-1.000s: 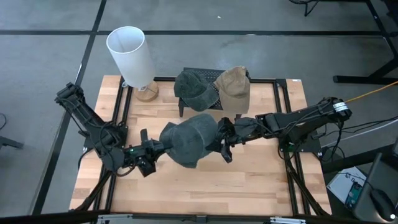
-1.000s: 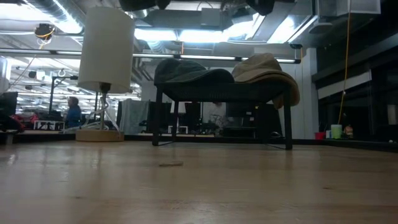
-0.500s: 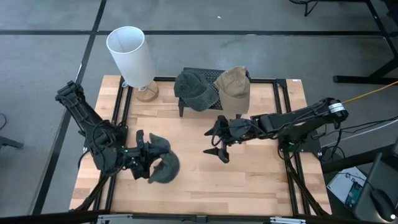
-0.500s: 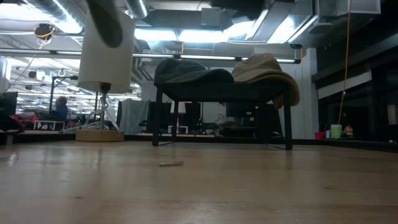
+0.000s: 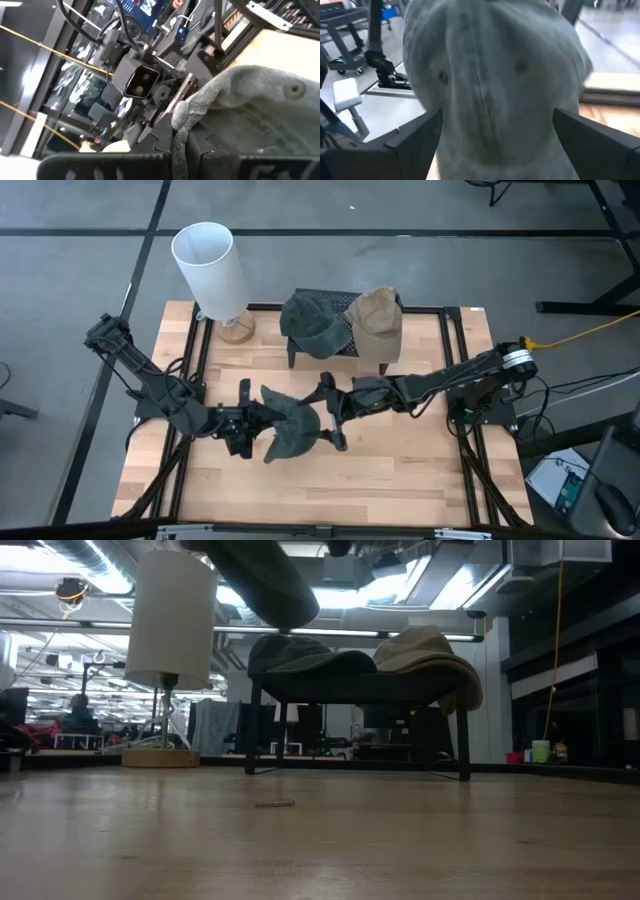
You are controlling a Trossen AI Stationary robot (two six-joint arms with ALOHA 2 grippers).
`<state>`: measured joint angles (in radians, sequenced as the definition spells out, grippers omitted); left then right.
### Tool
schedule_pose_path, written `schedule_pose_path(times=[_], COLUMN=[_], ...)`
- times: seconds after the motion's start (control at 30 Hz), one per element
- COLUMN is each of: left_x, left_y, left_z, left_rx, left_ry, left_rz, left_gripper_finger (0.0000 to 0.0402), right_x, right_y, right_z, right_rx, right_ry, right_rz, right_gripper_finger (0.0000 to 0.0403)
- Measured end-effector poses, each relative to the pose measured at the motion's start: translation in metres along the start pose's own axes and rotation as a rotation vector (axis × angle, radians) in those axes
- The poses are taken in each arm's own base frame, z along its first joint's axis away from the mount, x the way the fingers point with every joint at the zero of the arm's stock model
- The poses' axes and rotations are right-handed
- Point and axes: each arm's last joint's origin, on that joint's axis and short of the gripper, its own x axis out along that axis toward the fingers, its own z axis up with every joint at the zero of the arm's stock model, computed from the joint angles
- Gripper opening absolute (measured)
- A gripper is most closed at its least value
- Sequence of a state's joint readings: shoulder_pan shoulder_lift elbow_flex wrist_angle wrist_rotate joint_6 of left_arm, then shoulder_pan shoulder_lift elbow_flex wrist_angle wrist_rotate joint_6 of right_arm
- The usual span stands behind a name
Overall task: Pick & Place hat
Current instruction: Put the black cap on the shelf
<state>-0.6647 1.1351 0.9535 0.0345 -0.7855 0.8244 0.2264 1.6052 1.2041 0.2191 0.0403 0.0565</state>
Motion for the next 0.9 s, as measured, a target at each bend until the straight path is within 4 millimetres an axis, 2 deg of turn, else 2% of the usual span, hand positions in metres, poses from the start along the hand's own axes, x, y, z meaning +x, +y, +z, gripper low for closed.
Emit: schedule_pose_path(times=[0.2,0.4,0.57,0.7,0.9], left_x=[0.010,0.017,0.021,0.022,0.021], left_y=[0.007,0.012,0.015,0.016,0.014], left_z=[-0.005,-0.011,-0.014,-0.016,-0.016], left_rx=[-0.027,-0.053,-0.067,-0.089,-0.116], left_ry=[-0.072,-0.078,-0.076,-0.068,-0.061], left_rz=[-0.052,-0.063,-0.066,-0.065,-0.082], left_gripper_finger=[0.0008,0.0008,0.0008,0.0012,0.0015], right_x=[0.017,0.027,0.029,0.030,0.031], right_y=[-0.004,-0.008,-0.012,-0.012,-0.009], right_z=[-0.004,-0.007,-0.009,-0.011,-0.018], right_rx=[-0.058,-0.012,0.032,0.037,0.052], right_ry=[-0.107,-0.187,-0.180,-0.160,-0.093], right_rz=[0.025,0.180,0.187,0.183,0.186], right_gripper_finger=[0.0373,0.0373,0.0365,0.0306,0.0135])
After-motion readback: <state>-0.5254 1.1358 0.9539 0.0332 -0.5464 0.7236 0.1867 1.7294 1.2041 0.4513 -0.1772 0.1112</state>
